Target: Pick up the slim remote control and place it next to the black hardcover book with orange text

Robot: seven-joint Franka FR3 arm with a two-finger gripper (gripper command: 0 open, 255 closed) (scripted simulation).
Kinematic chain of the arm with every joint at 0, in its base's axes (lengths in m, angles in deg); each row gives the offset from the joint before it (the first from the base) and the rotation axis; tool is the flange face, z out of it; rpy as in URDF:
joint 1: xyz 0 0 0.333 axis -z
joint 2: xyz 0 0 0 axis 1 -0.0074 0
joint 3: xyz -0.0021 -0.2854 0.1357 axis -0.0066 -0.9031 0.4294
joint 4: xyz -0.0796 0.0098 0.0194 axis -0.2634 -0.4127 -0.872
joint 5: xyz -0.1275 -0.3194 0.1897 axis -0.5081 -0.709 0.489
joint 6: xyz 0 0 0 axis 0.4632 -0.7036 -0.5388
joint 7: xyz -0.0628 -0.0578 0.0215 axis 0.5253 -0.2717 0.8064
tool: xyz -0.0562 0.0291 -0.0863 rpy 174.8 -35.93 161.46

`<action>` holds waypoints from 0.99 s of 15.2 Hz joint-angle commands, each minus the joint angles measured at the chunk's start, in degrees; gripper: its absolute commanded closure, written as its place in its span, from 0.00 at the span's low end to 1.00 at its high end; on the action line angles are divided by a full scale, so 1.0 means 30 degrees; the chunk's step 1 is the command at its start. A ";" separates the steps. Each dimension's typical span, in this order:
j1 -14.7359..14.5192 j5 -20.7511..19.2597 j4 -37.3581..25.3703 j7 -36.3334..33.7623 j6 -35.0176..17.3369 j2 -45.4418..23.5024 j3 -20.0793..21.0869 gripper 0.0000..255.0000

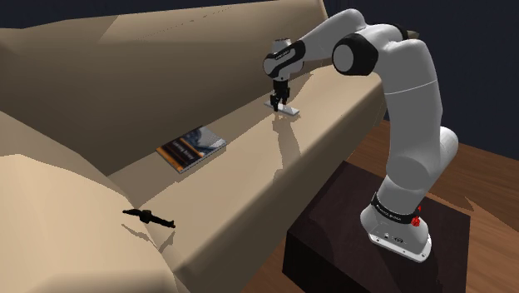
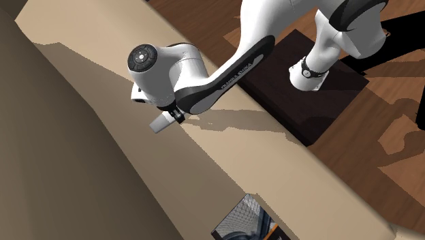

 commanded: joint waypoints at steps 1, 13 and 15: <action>0.0001 -0.0032 -0.0182 -0.0005 0.0319 0.0143 -0.0022 1.00; -0.0027 -0.0257 -0.1759 -0.0101 0.2886 0.1151 -0.0153 1.00; -0.0023 -0.0284 -0.2098 -0.0113 0.3340 0.1267 -0.0169 1.00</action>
